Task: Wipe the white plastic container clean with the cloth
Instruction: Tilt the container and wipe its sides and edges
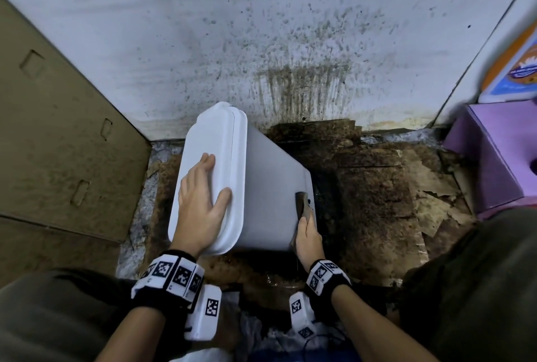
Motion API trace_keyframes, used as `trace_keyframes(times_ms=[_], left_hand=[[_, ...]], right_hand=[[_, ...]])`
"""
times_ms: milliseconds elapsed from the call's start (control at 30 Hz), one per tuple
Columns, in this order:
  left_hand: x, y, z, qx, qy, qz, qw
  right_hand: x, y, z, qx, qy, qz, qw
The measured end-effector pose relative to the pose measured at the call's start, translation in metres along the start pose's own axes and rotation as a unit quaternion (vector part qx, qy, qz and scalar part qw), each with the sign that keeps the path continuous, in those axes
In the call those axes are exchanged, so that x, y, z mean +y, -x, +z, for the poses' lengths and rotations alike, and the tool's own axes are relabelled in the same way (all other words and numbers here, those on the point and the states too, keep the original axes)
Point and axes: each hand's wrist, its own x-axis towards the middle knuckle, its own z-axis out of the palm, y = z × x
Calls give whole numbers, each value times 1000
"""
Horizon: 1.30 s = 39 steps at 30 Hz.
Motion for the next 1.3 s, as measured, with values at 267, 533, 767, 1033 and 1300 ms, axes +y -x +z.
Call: trace_keyframes(times_ms=[267,533,767,1033,1300], left_hand=[[-7,-2,-3,0,-6,-4,1000],[-9,-3,-4,1,0,-7,1000],[-14,0,-6,-1,13,-15,1000],[-10,2,-7,-4,21,-24,999],[-8,0,-2,-1,46,-38,998]], right_hand=[[-35,22,34,32,-32,-11,999],[-84,72,68,11,-58,-227,972],[-46,51,31,-53,116,-346,930],[1,26,7,-18,72,-138,988],[5,10,1,34,56,30,997]])
